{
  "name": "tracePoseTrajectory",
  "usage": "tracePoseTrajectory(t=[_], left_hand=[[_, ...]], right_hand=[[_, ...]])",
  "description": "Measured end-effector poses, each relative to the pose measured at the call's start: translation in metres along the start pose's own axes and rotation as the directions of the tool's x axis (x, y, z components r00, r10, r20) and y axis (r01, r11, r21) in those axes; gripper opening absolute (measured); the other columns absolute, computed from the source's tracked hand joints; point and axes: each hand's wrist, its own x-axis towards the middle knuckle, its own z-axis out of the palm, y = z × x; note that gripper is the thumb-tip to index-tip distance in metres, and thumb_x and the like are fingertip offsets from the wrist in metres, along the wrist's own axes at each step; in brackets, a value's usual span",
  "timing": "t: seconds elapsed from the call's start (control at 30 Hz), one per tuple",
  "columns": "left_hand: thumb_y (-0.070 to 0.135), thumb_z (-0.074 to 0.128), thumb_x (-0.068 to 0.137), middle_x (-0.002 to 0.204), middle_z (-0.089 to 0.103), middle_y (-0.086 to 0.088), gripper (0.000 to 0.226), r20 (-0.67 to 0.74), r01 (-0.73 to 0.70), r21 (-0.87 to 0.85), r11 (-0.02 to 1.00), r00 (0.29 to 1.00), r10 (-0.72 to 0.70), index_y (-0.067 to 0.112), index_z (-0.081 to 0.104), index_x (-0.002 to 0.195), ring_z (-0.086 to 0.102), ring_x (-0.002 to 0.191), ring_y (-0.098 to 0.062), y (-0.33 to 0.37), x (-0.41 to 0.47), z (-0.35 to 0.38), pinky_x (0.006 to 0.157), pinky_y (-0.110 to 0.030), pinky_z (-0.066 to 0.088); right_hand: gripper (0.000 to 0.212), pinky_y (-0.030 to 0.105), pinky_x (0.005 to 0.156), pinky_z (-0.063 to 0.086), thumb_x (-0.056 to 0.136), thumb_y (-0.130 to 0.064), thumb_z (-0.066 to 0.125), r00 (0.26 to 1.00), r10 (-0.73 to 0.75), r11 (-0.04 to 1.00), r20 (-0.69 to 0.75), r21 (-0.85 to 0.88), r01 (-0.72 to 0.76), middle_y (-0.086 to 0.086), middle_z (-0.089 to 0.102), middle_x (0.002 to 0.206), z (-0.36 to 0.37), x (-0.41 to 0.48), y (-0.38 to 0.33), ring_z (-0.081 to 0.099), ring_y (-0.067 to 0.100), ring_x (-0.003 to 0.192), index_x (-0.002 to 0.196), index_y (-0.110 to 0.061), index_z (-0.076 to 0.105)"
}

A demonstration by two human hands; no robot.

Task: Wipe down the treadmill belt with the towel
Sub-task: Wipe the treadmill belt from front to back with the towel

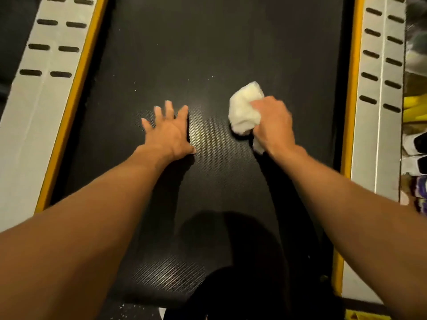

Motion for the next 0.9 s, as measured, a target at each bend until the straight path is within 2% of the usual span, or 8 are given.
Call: tracePoseTrajectory(t=[0.13, 0.27, 0.33, 0.47, 0.53, 0.67, 0.77, 0.9], left_hand=[[0.045, 0.08, 0.073, 0.162, -0.006, -0.015, 0.113, -0.007, -0.054, -0.032, 0.998, 0.999, 0.054, 0.023, 0.005, 0.154, -0.006, 0.147, -0.042, 0.038, -0.001, 0.006, 0.115, -0.065, 0.007], [0.044, 0.08, 0.072, 0.161, -0.012, -0.017, 0.114, 0.025, -0.004, 0.006, 1.0, 1.0, 0.004, 0.023, 0.003, 0.154, -0.01, 0.146, -0.044, 0.043, 0.004, 0.013, 0.114, -0.066, 0.007], [0.045, 0.08, 0.073, 0.161, -0.013, -0.017, 0.114, 0.038, 0.001, 0.025, 1.0, 0.999, -0.002, 0.024, 0.003, 0.155, -0.01, 0.146, -0.044, 0.044, 0.005, 0.014, 0.114, -0.066, 0.008], [0.042, 0.08, 0.075, 0.16, -0.015, -0.017, 0.114, 0.065, 0.019, 0.041, 0.999, 0.998, -0.022, 0.022, 0.001, 0.155, -0.011, 0.146, -0.045, 0.05, 0.004, 0.011, 0.114, -0.066, 0.008], [0.04, 0.08, 0.075, 0.16, -0.016, -0.018, 0.114, 0.075, 0.026, 0.039, 0.999, 0.997, -0.029, 0.021, 0.0, 0.154, -0.011, 0.145, -0.046, 0.051, 0.004, 0.009, 0.114, -0.067, 0.008], [0.038, 0.079, 0.076, 0.159, -0.018, -0.02, 0.114, 0.095, 0.032, 0.038, 0.999, 0.995, -0.035, 0.019, -0.002, 0.154, -0.014, 0.144, -0.047, 0.052, 0.004, 0.009, 0.114, -0.067, 0.006], [0.027, 0.081, 0.077, 0.159, -0.013, -0.022, 0.108, 0.071, 0.018, 0.041, 0.999, 0.997, -0.021, 0.016, 0.006, 0.153, -0.009, 0.145, -0.047, 0.062, 0.004, 0.008, 0.115, -0.065, 0.008], [0.029, 0.08, 0.077, 0.16, -0.007, -0.02, 0.102, 0.073, -0.116, 0.04, 0.992, 0.991, 0.113, 0.023, 0.013, 0.153, -0.002, 0.145, -0.048, 0.094, 0.004, 0.01, 0.115, -0.063, 0.013]], right_hand=[[0.022, 0.027, 0.068, 0.039, 0.077, -0.01, 0.062, 0.978, -0.191, 0.98, 0.085, 0.079, 0.184, 0.0, 0.067, 0.095, 0.0, -0.029, -0.001, 0.062, 0.023, 0.091, 0.093, -0.025, 0.068], [0.029, 0.029, 0.07, 0.035, 0.079, -0.007, 0.054, 0.97, 0.178, 0.983, -0.165, -0.008, -0.182, 0.01, 0.064, 0.102, -0.016, 0.02, 0.062, 0.06, 0.031, 0.096, 0.103, -0.019, 0.064], [0.034, 0.033, 0.073, 0.041, 0.081, -0.004, 0.055, 0.964, 0.214, 0.977, -0.156, 0.035, -0.212, 0.01, 0.061, 0.106, -0.012, 0.013, 0.071, 0.058, 0.031, 0.097, 0.11, -0.019, 0.064], [0.043, 0.028, 0.077, 0.045, 0.071, -0.007, 0.063, 0.964, -0.186, 0.972, 0.191, 0.18, 0.152, -0.002, 0.066, 0.099, 0.002, -0.055, 0.033, 0.061, 0.023, 0.095, 0.107, -0.03, 0.069], [0.038, 0.028, 0.074, 0.045, 0.07, -0.006, 0.066, 0.952, -0.233, 0.957, 0.196, 0.218, 0.189, -0.005, 0.066, 0.089, -0.006, -0.057, 0.032, 0.062, 0.021, 0.093, 0.101, -0.027, 0.07], [0.024, 0.039, 0.07, 0.047, 0.079, -0.009, 0.055, 0.989, 0.059, 0.998, -0.135, -0.031, -0.063, 0.013, 0.065, 0.096, -0.032, 0.01, 0.068, 0.062, 0.036, 0.091, 0.099, -0.017, 0.066], [0.032, 0.043, 0.083, 0.046, 0.084, -0.003, 0.055, 0.961, 0.237, 0.971, -0.142, 0.043, -0.234, 0.018, 0.06, 0.11, -0.031, 0.012, 0.092, 0.057, 0.038, 0.102, 0.114, -0.012, 0.063], [0.027, 0.037, 0.07, 0.049, 0.078, -0.008, 0.063, 1.0, -0.003, 0.994, 0.014, 0.108, 0.001, 0.007, 0.065, 0.096, -0.012, -0.052, 0.063, 0.061, 0.031, 0.088, 0.1, -0.022, 0.069]])
